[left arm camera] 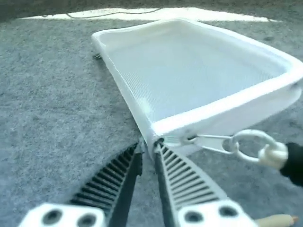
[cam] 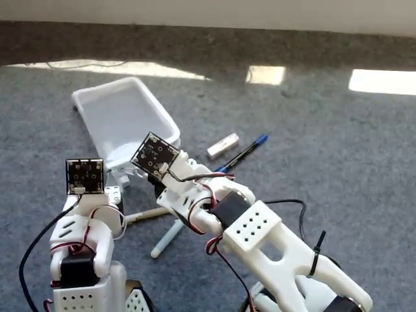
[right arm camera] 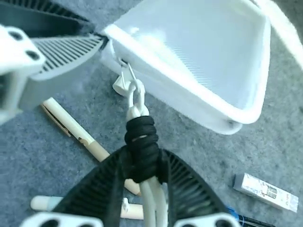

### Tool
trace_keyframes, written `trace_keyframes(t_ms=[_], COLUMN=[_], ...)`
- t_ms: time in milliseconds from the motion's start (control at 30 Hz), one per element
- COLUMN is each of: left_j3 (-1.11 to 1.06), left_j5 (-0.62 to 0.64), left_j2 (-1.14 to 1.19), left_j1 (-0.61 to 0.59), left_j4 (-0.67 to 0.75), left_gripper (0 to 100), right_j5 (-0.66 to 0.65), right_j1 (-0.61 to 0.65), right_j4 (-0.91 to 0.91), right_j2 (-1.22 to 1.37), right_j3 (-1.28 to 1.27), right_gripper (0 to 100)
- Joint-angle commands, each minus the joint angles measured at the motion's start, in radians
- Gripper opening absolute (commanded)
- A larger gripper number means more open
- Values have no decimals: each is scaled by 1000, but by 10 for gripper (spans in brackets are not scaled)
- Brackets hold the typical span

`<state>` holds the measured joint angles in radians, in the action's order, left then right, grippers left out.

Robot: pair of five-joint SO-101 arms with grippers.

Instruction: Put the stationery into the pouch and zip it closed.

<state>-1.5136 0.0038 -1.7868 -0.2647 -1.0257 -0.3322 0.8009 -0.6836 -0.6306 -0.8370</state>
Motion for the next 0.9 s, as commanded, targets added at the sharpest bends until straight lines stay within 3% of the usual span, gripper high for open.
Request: trace_keyframes(t_ms=[0,367,867], left_j3=[45,67,67], left_j5=[-8,-3,-3], left_j2=[-2,-2,-2], left_j1=[-67,-150,-189], left_j4=[25,21,21], left_gripper=[12,6,6], right_j5=[20,63,218], right_j1=[-65,-165,-271], right_j4=[-12,-12,-12], right_j2=[-39,-39,-39], right_j3=[10,39,82], right_gripper=[5,5,5])
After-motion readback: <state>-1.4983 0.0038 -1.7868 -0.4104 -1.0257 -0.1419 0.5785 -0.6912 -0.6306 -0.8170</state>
